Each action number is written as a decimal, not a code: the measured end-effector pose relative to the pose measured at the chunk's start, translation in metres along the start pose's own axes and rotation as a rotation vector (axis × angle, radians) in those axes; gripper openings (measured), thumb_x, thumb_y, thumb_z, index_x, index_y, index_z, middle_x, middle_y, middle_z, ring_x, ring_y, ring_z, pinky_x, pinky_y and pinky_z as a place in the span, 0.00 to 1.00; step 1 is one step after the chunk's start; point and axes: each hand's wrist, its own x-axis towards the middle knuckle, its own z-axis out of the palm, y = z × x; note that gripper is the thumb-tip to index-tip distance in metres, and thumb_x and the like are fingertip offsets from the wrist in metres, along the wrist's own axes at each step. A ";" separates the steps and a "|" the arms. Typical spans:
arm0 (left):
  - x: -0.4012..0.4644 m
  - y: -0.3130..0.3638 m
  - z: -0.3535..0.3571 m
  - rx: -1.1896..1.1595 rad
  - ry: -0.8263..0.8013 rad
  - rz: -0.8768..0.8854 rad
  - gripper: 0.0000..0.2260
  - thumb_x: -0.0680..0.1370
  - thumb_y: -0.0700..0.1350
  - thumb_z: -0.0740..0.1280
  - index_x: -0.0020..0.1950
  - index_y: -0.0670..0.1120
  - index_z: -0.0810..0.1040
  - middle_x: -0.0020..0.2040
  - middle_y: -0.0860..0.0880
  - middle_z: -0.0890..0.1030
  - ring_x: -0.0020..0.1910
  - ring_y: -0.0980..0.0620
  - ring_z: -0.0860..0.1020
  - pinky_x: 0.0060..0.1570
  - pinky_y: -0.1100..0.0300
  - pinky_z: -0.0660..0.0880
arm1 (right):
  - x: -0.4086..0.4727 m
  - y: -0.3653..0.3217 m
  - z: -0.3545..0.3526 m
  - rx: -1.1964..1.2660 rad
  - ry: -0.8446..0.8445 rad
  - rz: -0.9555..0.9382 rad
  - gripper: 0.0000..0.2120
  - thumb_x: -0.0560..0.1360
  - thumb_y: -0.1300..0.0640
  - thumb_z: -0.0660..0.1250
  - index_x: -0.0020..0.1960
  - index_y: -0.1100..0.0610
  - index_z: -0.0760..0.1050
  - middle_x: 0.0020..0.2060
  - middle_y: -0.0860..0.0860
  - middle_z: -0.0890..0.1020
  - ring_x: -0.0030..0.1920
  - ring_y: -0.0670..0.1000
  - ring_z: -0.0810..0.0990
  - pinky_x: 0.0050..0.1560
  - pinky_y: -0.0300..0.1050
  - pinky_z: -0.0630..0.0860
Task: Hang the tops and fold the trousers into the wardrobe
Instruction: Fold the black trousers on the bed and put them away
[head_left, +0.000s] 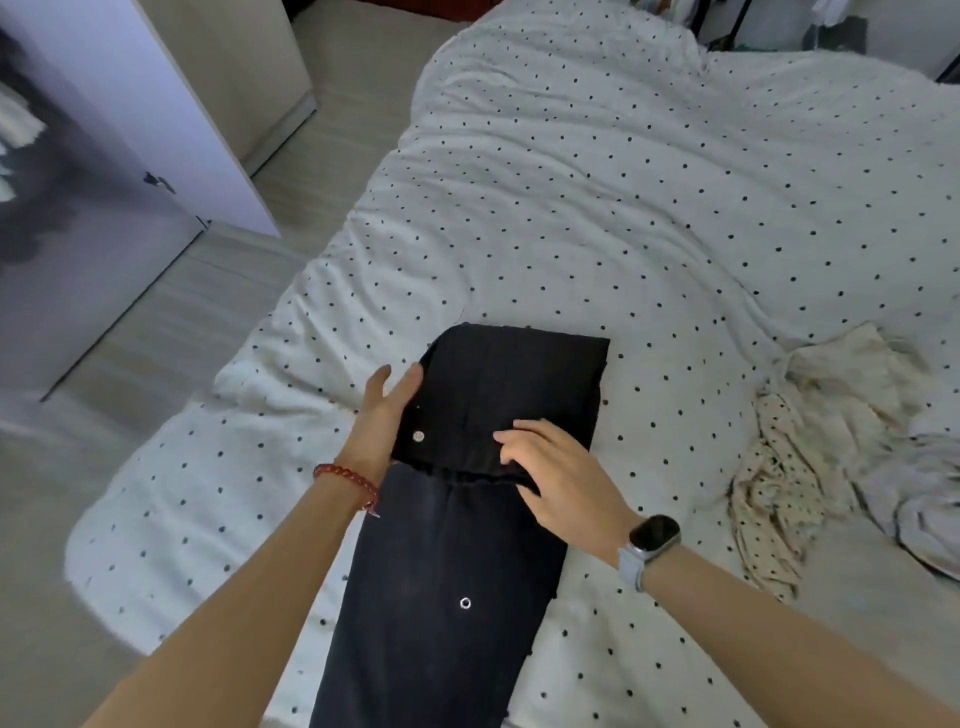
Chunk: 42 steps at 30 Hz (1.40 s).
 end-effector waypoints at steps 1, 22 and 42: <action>0.003 -0.010 -0.003 0.174 0.009 0.028 0.29 0.77 0.52 0.65 0.74 0.51 0.56 0.61 0.49 0.73 0.49 0.52 0.77 0.55 0.53 0.74 | -0.007 -0.004 0.009 -0.002 -0.009 0.001 0.17 0.64 0.68 0.73 0.48 0.57 0.72 0.55 0.53 0.80 0.60 0.57 0.77 0.64 0.53 0.70; 0.026 -0.108 0.061 1.489 0.238 0.544 0.30 0.75 0.64 0.51 0.74 0.53 0.60 0.75 0.44 0.61 0.73 0.37 0.59 0.63 0.30 0.56 | 0.049 0.082 0.024 -0.389 -0.165 0.322 0.27 0.78 0.44 0.44 0.75 0.50 0.58 0.72 0.59 0.63 0.70 0.65 0.63 0.69 0.61 0.58; 0.091 0.040 0.060 1.740 -0.413 0.406 0.42 0.73 0.52 0.68 0.76 0.54 0.41 0.77 0.54 0.47 0.76 0.49 0.40 0.69 0.38 0.39 | 0.089 0.089 -0.077 0.365 -0.527 0.594 0.21 0.72 0.62 0.69 0.62 0.57 0.66 0.54 0.53 0.74 0.49 0.51 0.74 0.51 0.43 0.71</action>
